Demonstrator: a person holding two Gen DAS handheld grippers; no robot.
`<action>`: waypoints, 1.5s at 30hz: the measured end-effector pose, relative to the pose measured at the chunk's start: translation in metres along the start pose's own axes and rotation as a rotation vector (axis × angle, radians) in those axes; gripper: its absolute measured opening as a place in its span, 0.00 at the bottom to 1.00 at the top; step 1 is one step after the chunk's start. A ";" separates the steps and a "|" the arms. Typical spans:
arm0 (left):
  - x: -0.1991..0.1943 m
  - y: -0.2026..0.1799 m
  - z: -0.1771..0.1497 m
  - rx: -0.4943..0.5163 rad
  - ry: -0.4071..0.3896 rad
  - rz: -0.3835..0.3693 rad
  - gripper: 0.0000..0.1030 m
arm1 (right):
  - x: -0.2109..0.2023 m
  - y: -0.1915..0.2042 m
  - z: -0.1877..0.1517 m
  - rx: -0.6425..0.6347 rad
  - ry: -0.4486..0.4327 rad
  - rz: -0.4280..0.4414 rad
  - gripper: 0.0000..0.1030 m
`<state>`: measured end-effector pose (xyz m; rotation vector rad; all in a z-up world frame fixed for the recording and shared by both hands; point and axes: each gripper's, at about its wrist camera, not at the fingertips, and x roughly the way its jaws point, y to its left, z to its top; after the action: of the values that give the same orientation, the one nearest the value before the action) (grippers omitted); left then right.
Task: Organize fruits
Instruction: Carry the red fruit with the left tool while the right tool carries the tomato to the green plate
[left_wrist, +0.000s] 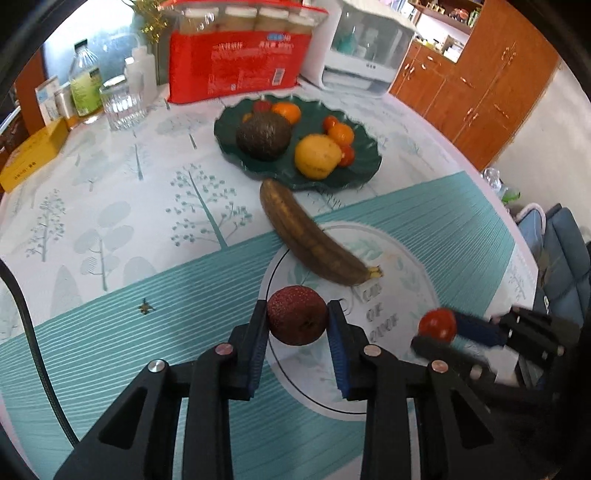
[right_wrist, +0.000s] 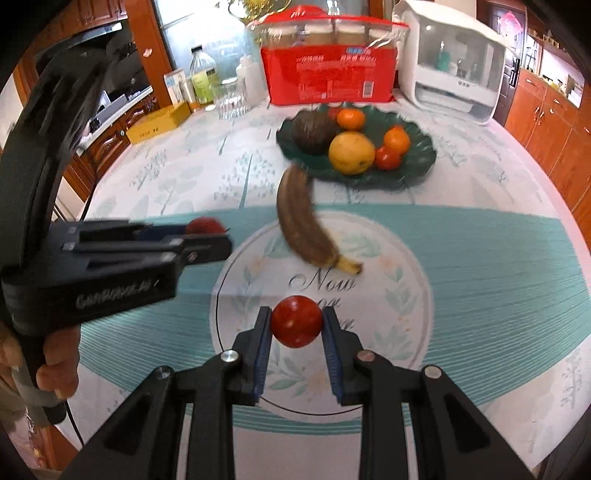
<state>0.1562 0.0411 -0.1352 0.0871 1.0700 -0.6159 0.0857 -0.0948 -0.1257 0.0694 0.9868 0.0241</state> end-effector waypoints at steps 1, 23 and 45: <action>-0.007 -0.003 0.004 -0.002 -0.008 0.008 0.28 | -0.006 -0.004 0.008 -0.003 -0.007 0.002 0.26; -0.023 -0.059 0.204 -0.177 -0.204 0.244 0.28 | -0.015 -0.104 0.229 -0.214 -0.156 -0.028 0.26; 0.107 -0.016 0.217 -0.201 -0.031 0.346 0.29 | 0.138 -0.130 0.222 -0.204 0.053 0.010 0.26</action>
<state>0.3553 -0.0955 -0.1139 0.0850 1.0506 -0.1963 0.3460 -0.2279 -0.1276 -0.1138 1.0321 0.1356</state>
